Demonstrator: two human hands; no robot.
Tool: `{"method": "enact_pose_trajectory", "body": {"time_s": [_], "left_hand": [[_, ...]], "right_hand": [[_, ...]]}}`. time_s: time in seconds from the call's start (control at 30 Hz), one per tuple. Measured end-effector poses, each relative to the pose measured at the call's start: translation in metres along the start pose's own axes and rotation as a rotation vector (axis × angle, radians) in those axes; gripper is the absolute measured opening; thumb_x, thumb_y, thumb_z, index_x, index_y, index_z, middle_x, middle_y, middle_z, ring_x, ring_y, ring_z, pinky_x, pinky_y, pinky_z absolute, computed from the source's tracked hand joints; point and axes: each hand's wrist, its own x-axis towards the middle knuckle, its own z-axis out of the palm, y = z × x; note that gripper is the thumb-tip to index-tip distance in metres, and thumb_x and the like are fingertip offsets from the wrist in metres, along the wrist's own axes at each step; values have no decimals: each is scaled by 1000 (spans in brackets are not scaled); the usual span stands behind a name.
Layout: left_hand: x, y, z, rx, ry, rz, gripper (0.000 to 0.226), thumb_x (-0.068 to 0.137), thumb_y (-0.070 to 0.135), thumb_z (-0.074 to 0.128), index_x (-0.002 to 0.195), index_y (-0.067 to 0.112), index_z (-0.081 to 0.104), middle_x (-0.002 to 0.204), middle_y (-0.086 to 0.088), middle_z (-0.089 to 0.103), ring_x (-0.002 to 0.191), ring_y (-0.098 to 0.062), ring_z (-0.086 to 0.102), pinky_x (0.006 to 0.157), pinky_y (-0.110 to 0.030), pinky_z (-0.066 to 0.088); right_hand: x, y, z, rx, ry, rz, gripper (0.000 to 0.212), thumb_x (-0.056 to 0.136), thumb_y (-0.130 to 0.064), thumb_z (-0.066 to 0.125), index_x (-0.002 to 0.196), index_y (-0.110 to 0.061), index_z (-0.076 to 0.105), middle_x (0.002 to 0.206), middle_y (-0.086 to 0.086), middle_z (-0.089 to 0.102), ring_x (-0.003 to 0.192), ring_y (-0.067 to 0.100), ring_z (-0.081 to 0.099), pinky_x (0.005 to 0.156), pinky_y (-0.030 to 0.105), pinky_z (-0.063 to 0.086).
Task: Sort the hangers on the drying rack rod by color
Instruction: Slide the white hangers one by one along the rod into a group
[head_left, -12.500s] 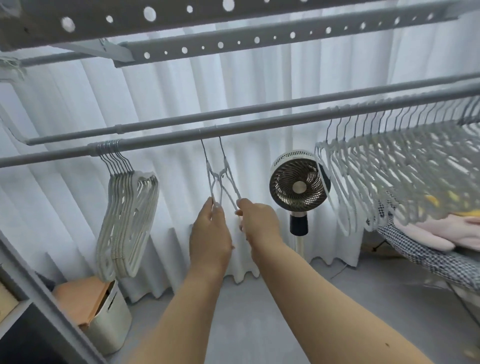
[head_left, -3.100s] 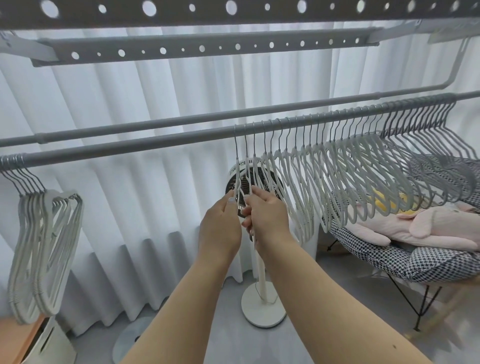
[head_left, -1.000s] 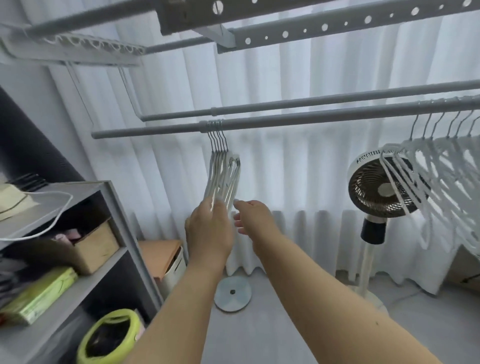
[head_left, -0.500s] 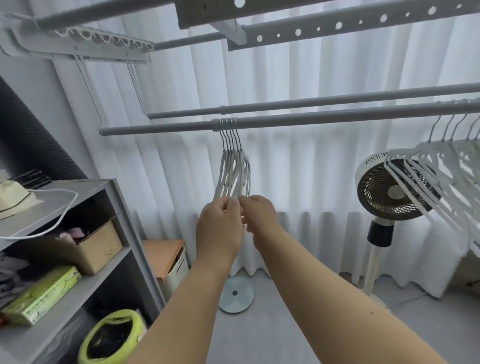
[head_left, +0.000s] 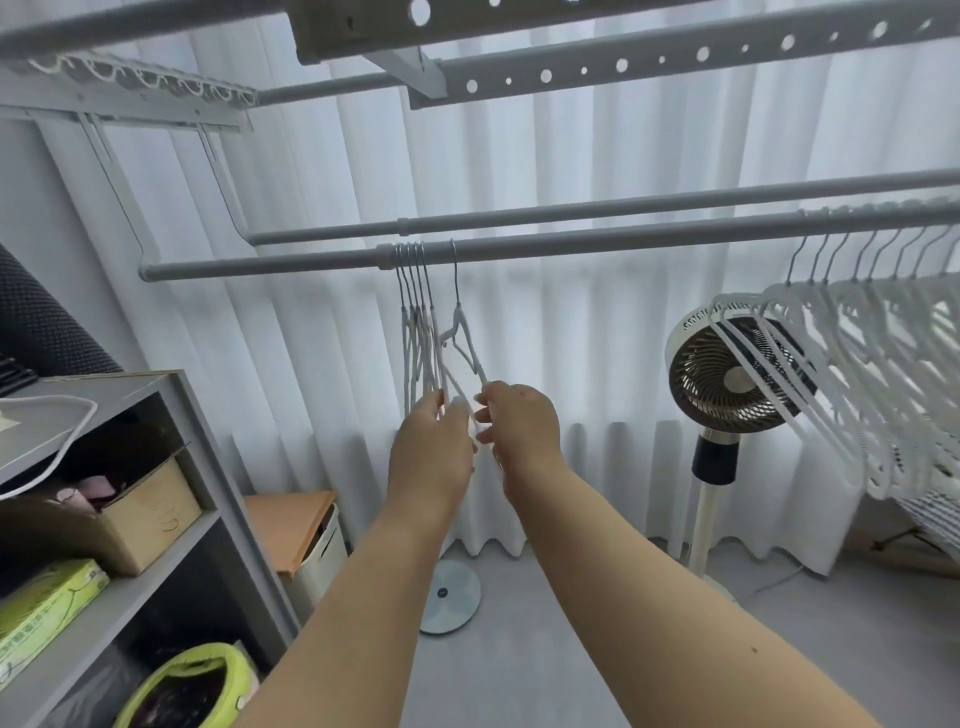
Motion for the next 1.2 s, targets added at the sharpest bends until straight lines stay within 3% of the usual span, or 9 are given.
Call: {"method": "enact_pose_trajectory", "body": {"time_s": [0.13,0.27,0.37,0.53,0.6,0.67,0.8,0.97,1.2], "left_hand": [[-2,4,13,-24,45,19,32,100,28,34,74,14,48,73,-9,57,69,-26,50,78,-44,49],[-6,7,31,-20,31,55,40,99,34,30,111,13,61,86,-15,66,75,-26,59,89,-53,51],[-8,7,47,-5,-8,74,57,88,47,25,131,24,56,123,-20,64,111,-34,61,99,-57,46],[-18,15,71,-2,-30,121,47,102,37,27,146,32,42,149,7,47,128,-27,52,110,-45,38],[-20,18,80,3,-25,131,46,103,33,28,147,32,41,151,12,43,134,-18,46,115,-32,30],[-22,21,88,10,-48,146,45,104,30,28,147,30,41,152,13,41,140,-11,37,107,-21,24],[-29,30,105,23,-97,183,44,105,30,28,147,29,42,152,12,41,141,-9,34,107,-22,25],[-33,40,124,23,-138,198,44,104,31,28,146,29,44,148,14,46,129,-3,42,97,-17,25],[-44,53,153,27,-171,211,45,104,30,29,146,28,45,150,14,44,139,-7,37,106,-21,27]], "right_hand": [[-4,-3,-17,-14,29,-30,14,87,-24,52,91,-13,61,64,0,62,47,15,49,61,31,40],[-6,-8,-37,8,49,-76,13,88,-24,51,95,-24,62,66,-1,61,56,13,49,66,33,39],[-8,-11,-54,17,68,-96,20,88,-25,53,105,-26,64,71,-2,62,55,9,50,66,31,39],[-9,-15,-83,40,122,-100,25,88,-26,57,112,-30,65,73,-3,62,59,9,52,64,29,39],[-9,-17,-95,43,150,-91,27,88,-27,56,114,-30,65,69,-3,61,62,10,52,64,29,40],[-10,-19,-107,47,174,-98,29,89,-25,56,115,-29,65,68,-4,61,61,9,52,65,29,40],[-9,-24,-128,46,231,-119,28,88,-22,55,113,-27,67,71,-5,61,50,7,47,62,28,38],[-10,-30,-155,68,273,-115,27,90,-21,55,113,-26,66,71,-5,60,53,7,47,58,25,36],[-11,-37,-190,77,315,-123,30,90,-20,54,118,-22,66,69,-3,58,52,8,44,58,24,35]]}}
